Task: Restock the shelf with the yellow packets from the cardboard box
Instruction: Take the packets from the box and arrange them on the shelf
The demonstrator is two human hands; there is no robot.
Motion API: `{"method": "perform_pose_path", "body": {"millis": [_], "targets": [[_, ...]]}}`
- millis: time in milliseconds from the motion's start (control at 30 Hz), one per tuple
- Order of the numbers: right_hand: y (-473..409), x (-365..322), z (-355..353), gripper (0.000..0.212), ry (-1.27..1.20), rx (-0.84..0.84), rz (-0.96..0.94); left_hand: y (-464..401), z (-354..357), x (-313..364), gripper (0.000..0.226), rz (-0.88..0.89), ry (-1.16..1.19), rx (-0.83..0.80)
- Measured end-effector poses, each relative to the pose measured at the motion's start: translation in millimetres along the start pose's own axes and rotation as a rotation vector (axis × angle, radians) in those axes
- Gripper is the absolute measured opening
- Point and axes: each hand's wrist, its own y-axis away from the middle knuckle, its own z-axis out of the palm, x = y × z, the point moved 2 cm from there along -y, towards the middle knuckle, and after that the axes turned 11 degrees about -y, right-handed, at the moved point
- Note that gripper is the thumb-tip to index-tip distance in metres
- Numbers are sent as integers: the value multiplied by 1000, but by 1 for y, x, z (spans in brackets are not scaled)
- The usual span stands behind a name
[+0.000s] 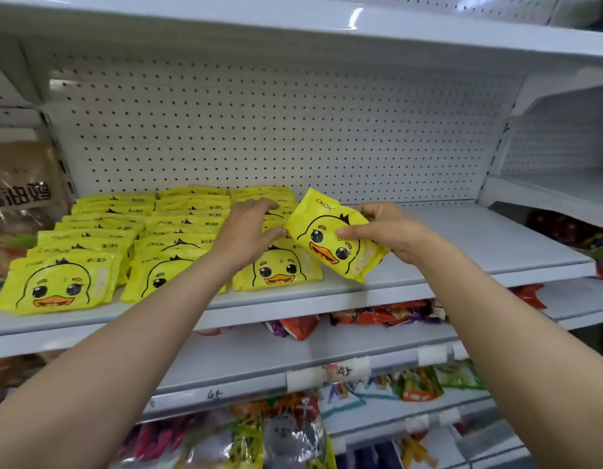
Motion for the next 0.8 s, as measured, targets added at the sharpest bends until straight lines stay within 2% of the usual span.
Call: {"method": "perform_pose_path", "body": {"millis": [100, 200, 267, 300, 367, 433, 533, 633, 800], "targets": [[-2, -13, -17, 33, 78, -4, -56, -16, -11, 21, 33, 100, 10, -24], [-8, -22, -36, 29, 212, -25, -82, -33, -13, 36, 37, 57, 38, -16], [-16, -22, -46, 28, 322, -49, -90, -46, -18, 56, 32, 116, 122, 35], [-21, -22, -51, 27, 373, -58, -91, -53, -21, 68, 37, 169, 161, 40], [-34, -21, -61, 26, 458, -85, -95, -70, -21, 94, 52, 288, 207, -54], [-48, -22, -71, 26, 490, -117, -102, -89, -10, 113, 62, 355, 153, -232], [-72, -24, -83, 29, 484, -139, -119, -119, 13, 127, 69, 331, -63, -423], [-101, -24, -93, 32, 433, -165, -131, -147, 31, 128, 65, 292, -225, -440], [-150, -13, -107, 35, 386, -237, -130, -185, 57, 117, 60, 209, -256, -438]]}}
